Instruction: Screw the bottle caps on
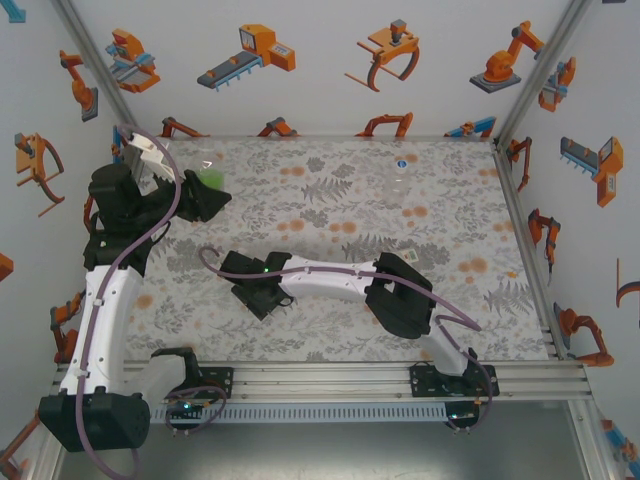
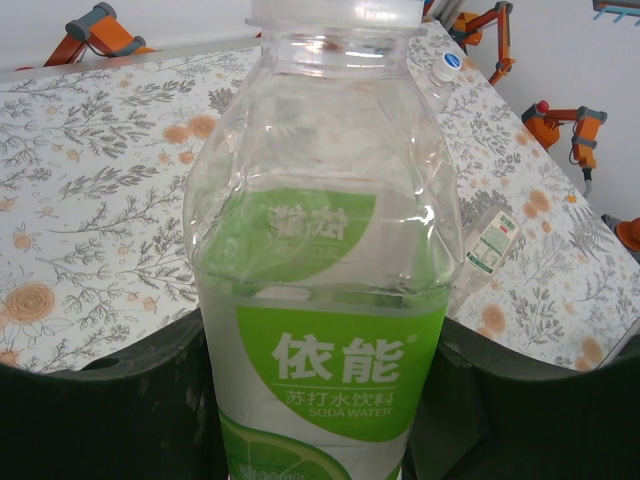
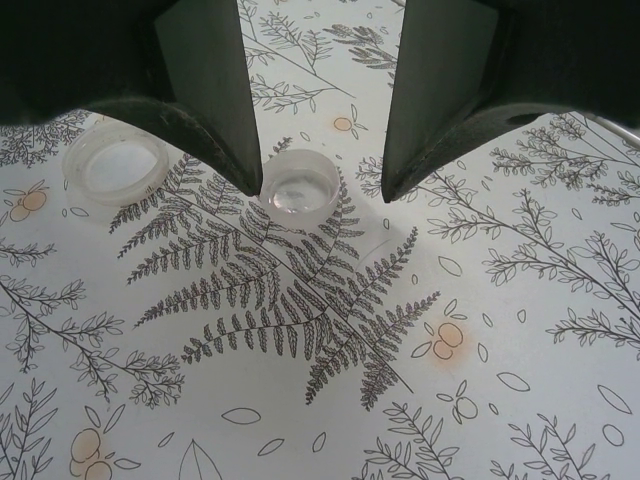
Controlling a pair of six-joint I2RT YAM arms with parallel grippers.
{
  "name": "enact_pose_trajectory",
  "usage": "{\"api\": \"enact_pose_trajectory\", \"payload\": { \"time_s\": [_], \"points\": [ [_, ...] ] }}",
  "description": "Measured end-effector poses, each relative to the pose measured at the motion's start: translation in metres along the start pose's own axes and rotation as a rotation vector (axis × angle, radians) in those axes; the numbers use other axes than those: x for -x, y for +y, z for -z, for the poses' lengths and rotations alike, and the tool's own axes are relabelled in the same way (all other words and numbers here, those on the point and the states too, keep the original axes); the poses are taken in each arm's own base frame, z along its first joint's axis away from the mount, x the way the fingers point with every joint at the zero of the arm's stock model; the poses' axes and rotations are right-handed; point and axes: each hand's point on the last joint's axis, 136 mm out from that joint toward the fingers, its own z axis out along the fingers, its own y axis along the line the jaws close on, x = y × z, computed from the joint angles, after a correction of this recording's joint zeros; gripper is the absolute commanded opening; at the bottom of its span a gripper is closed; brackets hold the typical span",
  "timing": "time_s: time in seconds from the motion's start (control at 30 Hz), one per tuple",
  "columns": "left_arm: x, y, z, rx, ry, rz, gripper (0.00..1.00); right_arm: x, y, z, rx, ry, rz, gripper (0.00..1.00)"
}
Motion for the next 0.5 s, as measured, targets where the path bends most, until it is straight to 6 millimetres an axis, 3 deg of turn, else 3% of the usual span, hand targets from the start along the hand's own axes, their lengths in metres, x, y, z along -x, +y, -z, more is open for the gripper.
{"api": "enact_pose_trajectory", "payload": {
  "time_s": [0.5],
  "points": [
    [-0.0003,0.0001,0.0,0.001,0.001,0.001,0.15,-0.007,-0.0027,-0.0055,-0.009,0.028,0.002,0.46]
  ]
}}
